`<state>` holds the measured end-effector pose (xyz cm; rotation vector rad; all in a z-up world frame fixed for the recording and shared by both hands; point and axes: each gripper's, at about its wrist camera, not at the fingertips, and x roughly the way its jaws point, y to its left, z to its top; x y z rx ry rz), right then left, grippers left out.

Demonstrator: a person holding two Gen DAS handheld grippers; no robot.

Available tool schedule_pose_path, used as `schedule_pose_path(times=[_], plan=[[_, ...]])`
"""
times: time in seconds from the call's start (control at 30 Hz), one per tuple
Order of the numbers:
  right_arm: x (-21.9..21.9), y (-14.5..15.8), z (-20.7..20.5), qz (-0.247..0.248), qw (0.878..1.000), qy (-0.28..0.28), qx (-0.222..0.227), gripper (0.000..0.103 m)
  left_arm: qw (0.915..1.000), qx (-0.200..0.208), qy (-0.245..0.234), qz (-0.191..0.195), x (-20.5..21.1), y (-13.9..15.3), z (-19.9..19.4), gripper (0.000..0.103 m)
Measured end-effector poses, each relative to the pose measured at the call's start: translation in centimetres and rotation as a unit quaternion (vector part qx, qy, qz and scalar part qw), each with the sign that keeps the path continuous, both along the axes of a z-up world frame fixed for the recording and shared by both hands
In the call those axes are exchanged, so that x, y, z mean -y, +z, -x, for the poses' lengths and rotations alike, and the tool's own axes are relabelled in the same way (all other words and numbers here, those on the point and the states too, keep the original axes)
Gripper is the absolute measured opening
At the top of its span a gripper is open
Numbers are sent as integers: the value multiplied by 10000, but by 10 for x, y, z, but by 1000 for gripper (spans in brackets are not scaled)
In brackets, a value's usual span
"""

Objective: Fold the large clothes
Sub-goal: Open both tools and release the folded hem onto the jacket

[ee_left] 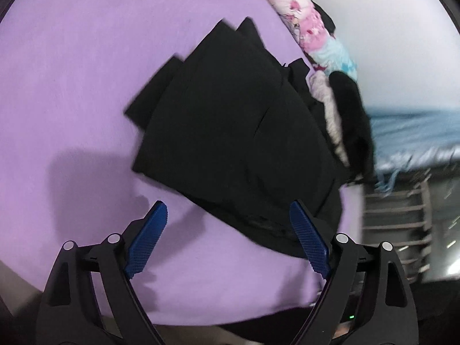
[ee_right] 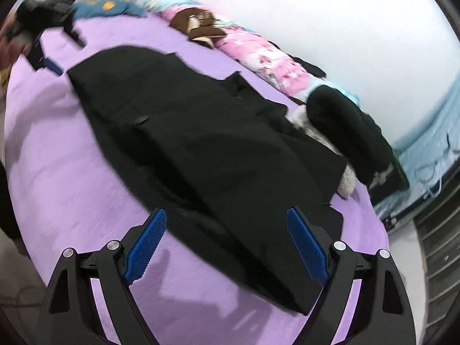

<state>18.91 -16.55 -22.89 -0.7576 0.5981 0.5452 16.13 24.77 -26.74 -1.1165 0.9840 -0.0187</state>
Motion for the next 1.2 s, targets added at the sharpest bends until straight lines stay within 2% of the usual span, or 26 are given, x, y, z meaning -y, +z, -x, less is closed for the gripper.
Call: schedule_pose_path(times=[0.07, 0.13, 0.23, 0.33, 0.6, 0.87, 1.07, 1.2], plan=[[0, -1, -2, 47, 10000, -55, 30, 84, 9989, 134, 250, 386, -12, -7, 2, 84], [5, 4, -7, -214, 9995, -196, -141, 86, 9971, 243, 466, 553, -23, -8, 6, 84], [23, 13, -24, -846, 9930, -723, -392, 90, 9965, 202, 621, 514, -34, -10, 7, 84], [50, 18, -39, -1529, 9774, -1248, -759, 91, 9965, 134, 620, 538, -36, -14, 9, 84], [88, 17, -51, -2172, 9563, -1674, -1017, 91, 9986, 2, 522, 116, -37, -12, 1, 84], [113, 13, -66, -2642, 9344, -2016, -1280, 91, 9988, 3, 464, 169, -38, -18, -3, 84], [134, 6, -81, -3071, 9072, -2386, -1606, 91, 9991, -48, 422, 66, -40, -21, -4, 83], [149, -3, -94, -3384, 8830, -2639, -1900, 91, 9993, -112, 358, -21, -39, -23, -5, 82]])
